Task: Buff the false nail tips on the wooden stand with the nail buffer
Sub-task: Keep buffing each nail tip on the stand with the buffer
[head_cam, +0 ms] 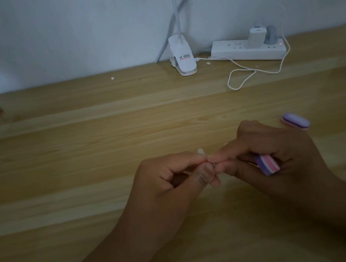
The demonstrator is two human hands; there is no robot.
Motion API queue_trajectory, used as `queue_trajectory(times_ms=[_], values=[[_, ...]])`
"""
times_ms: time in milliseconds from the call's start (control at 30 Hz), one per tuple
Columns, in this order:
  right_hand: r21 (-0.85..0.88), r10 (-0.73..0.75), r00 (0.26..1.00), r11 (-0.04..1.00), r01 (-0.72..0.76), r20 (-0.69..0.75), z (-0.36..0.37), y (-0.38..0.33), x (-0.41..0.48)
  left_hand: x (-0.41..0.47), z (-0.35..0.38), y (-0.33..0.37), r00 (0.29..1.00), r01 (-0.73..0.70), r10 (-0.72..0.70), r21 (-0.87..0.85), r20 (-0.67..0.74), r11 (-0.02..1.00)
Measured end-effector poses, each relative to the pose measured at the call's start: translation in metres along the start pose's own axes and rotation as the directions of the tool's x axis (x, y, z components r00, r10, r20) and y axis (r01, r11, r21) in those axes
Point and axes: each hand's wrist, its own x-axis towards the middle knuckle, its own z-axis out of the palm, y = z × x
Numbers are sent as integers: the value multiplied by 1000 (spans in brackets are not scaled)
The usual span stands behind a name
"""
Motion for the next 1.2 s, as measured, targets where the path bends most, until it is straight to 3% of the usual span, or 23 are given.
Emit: queue_trajectory(times_ms=[233,400,500,700,867,967,1033,1200], values=[[-30,70,992,997,-67,108,-7,2,5,6,-3,-1,1000,10,-11,-54,-23,998],[201,178,972,957,-207,152,-23,20,0,6,-4,-4,997,49,-53,-76,-48,996],[127,245,959,956,-263,143,-20,28,-4,6,-5,-5,997,53,-58,-86,-57,995],[48,25,978,998,-36,207,-4,28,-2,6,-6,-4,995,46,-51,-59,-81,997],[-212,-131,976,963,168,175,-14,10,-1,5,-7,-2,997,20,-23,-31,-69,999],[-358,-121,987,921,151,105,-14,9,4,5,-6,-3,998,10,-7,46,-67,999],[-352,-106,991,927,129,83,-13,10,3,5,-6,-4,997,9,-2,98,-76,995],[-251,-139,973,951,182,183,-11,13,-2,3,-5,-4,996,-39,51,148,-79,988]])
